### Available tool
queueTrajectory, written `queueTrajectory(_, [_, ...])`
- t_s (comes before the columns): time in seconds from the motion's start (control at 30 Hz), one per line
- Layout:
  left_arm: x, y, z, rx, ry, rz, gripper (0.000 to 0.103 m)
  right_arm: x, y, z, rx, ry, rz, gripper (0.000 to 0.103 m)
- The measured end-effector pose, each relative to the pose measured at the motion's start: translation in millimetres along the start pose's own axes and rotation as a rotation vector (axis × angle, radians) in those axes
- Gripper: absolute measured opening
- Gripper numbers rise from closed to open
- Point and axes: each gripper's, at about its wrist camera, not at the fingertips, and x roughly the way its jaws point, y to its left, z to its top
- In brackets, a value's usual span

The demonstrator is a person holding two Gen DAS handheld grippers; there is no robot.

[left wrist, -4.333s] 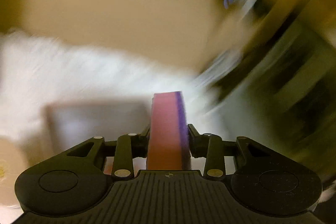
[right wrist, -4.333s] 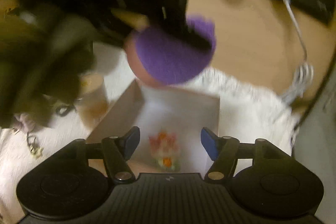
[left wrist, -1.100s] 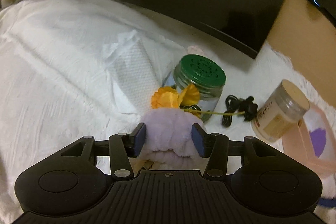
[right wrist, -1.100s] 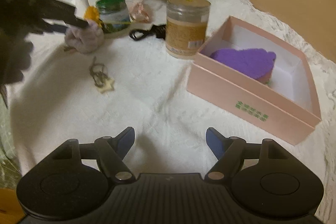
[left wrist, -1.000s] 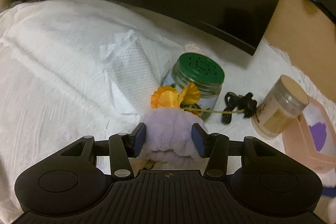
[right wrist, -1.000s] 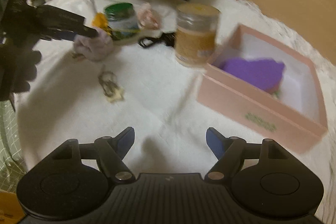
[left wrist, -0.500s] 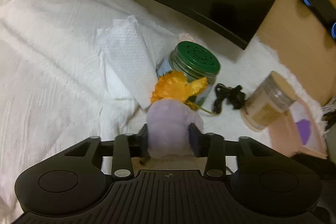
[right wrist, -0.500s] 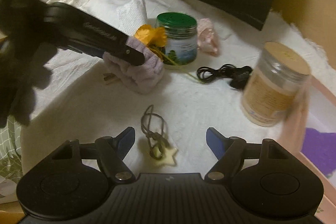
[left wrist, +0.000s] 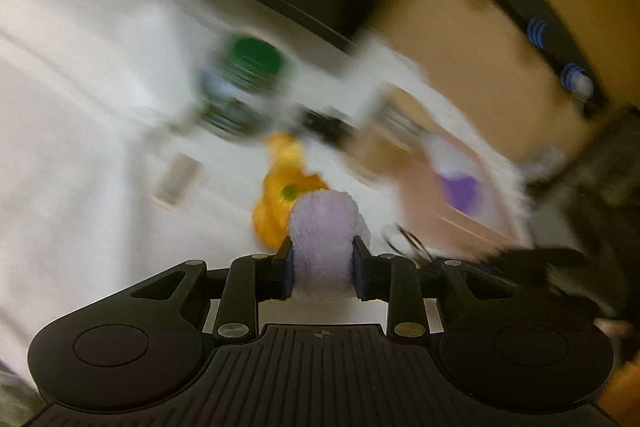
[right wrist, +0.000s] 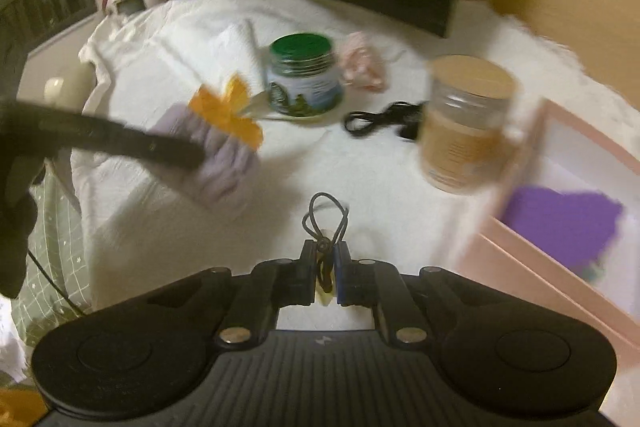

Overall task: Organize soft objects
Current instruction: 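Grasp the keychain with star charm in the right tool while left holds scrunchie, then carry scrunchie and keychain into the pink box and open both tools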

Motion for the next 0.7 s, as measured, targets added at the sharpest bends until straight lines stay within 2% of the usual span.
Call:
queueTrajectory(0.07, [15.2, -16.4, -9.0, 0.037, 0.103, -0.094, 0.031, -13.1, -9.4, -10.3, 0.017, -0.005, -0.027, 0.009])
queueTrajectory(0.17, [43.6, -44.8, -30.5, 0.141, 0.223, -0.054, 0.031, -25.7, -22.8, -25.1, 0.032, -0.001, -0.076, 0.009])
queueTrajectory(0.2, [50.7, -50.1, -36.3, 0.15, 0.241, -0.038, 0.032, -28.7, -27.0, -29.8, 0.042, 0.005, -0.094, 0.009])
queueTrajectory(0.33, [47.7, -58.7, -39.8, 0.126, 0.206, -0.06, 0.031, -42.8, -43.0, -45.3, 0.075, 0.01, -0.137, 0.009])
queueTrajectory(0.43, [40.4, -70.0, -33.9, 0.153, 0.183, -0.086, 0.031, -56.8, -49.1, -52.6, 0.086, -0.003, -0.146, 0.009])
queueTrajectory(0.53, [40.9, -86.9, -25.4, 0.191, 0.167, -0.1, 0.03, -73.4, -54.8, -55.3, 0.103, -0.027, -0.163, 0.009])
queueTrajectory(0.7, [46.1, -116.9, 1.1, 0.224, 0.116, -0.177, 0.03, -104.5, -70.7, -49.6, 0.173, -0.095, -0.188, 0.009])
